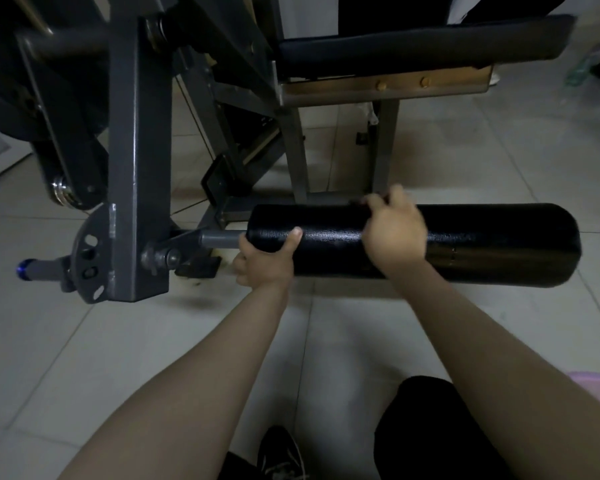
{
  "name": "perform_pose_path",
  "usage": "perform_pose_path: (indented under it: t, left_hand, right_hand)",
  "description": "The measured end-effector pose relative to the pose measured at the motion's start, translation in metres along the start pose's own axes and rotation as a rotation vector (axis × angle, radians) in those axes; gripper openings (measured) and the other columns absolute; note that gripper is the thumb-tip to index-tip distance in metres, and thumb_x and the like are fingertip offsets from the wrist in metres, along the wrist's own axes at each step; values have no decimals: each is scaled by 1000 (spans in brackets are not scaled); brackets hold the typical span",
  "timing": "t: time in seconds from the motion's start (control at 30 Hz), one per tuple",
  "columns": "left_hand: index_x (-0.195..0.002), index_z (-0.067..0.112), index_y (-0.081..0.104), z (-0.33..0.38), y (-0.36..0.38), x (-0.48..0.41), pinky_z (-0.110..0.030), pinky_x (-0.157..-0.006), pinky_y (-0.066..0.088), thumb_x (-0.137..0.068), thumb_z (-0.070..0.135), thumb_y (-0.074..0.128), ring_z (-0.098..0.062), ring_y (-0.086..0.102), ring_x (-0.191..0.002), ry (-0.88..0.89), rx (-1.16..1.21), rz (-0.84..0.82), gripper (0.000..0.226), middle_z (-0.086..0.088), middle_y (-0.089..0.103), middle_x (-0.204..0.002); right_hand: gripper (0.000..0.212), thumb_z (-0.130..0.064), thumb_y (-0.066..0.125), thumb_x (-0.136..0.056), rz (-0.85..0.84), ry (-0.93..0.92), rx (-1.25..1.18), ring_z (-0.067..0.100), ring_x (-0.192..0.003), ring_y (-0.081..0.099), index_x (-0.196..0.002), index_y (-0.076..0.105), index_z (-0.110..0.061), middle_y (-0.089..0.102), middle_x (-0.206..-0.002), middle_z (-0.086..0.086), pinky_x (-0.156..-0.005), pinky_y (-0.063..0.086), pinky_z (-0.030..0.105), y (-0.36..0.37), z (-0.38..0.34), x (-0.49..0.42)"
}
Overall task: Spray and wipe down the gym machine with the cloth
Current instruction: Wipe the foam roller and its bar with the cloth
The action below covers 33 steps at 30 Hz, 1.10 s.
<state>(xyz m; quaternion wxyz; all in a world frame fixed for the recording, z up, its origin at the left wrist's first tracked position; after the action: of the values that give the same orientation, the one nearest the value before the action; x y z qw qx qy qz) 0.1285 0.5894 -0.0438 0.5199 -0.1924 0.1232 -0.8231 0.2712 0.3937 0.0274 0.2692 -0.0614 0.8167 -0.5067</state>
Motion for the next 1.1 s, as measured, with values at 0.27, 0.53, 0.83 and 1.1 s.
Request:
perform_pose_path:
  t: [0.27,0.53,0.83,1.1]
  left_hand:
    - [-159,41,-5,-14,5,-14,-48,-119,28,-75,45,85,-36,20,-149,25,53,-230,123,4,10,-166]
    - [-155,39,17,-26,15,-25,-30,-93,57,-77,34,75,-31,48,-133,53,246,-249,97,-14,40,-152]
    - [-159,30,18,-5,3,-4,-47,-116,35,-81,41,78,-32,35,-139,188,65,64,100,-7,38,-155]
    - [-158,35,24,18,6,-4,-47,-115,27,-82,52,74,-34,25,-137,197,-113,106,92,8,24,-164]
  right_hand:
    - [38,-7,56,-90,40,-82,-326,33,-114,47,-126,63,-16,46,-125,13,-95,46,39,5,-58,-25]
    - [29,-32,55,-92,-272,-403,-288,24,-122,40,-119,65,-32,52,-133,-6,-101,34,42,68,-175,-10]
    - [36,-22,55,-89,-123,-316,-183,28,-114,45,-123,67,-22,50,-125,5,-97,42,42,47,-112,-3]
    - [31,-10,55,-77,254,-244,-27,35,-89,52,-101,74,-13,61,-104,11,-68,50,39,-4,-2,15]
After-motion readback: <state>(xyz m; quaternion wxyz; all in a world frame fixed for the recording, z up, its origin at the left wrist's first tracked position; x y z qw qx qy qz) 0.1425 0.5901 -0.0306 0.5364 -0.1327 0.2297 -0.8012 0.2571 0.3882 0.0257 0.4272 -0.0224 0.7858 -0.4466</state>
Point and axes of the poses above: each hand's wrist, its own x-axis away from the middle knuckle, its own y-axis out of the palm, z = x × y, the point moved 8 cm from there along -x, towards the middle knuckle
